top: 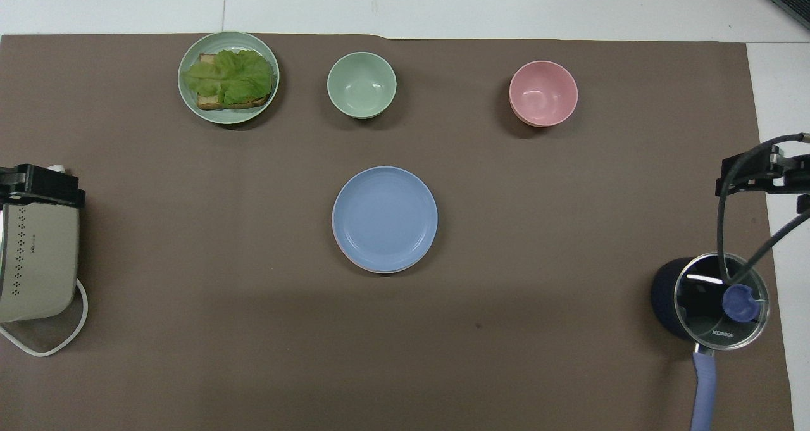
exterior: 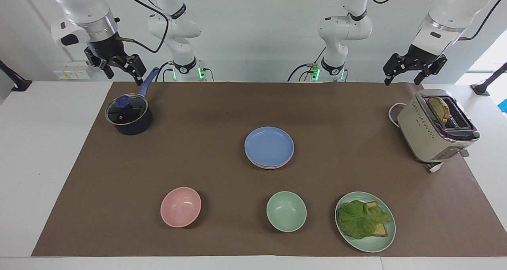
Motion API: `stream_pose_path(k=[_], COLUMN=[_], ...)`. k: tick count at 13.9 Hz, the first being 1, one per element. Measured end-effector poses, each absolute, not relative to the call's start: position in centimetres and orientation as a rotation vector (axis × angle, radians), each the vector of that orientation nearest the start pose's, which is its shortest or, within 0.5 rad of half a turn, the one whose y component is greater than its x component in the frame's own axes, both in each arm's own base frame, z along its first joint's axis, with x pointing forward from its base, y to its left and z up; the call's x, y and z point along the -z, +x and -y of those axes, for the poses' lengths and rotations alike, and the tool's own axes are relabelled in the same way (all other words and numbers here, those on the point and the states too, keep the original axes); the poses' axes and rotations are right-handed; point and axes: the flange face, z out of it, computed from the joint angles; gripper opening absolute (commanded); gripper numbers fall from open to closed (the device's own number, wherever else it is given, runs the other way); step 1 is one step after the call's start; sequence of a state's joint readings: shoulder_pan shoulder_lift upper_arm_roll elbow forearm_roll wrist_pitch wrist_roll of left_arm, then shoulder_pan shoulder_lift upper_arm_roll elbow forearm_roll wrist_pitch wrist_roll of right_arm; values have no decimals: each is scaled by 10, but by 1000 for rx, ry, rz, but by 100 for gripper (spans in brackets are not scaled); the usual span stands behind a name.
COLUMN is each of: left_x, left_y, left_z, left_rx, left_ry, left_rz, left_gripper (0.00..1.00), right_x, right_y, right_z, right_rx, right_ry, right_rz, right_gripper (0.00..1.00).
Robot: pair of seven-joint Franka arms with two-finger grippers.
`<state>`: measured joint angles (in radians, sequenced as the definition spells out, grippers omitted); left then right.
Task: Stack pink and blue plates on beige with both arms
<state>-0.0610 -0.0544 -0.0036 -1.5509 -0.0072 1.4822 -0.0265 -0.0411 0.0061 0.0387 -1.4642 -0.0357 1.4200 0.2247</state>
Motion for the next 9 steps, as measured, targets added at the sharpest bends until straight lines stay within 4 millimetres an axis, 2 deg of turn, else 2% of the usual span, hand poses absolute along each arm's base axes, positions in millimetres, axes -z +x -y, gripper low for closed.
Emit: stream_pose_path(k=[9], left_x=[-656], left_y=[527], left_z=[35], left_rx=[-23], left_ry=[-3147], left_rz=[-61], left_gripper=[100], right_x=[-656], right_y=[540], right_z=[5], right_rx=[-76], right_ry=[-3158], right_rz=[-331], right_gripper=[100])
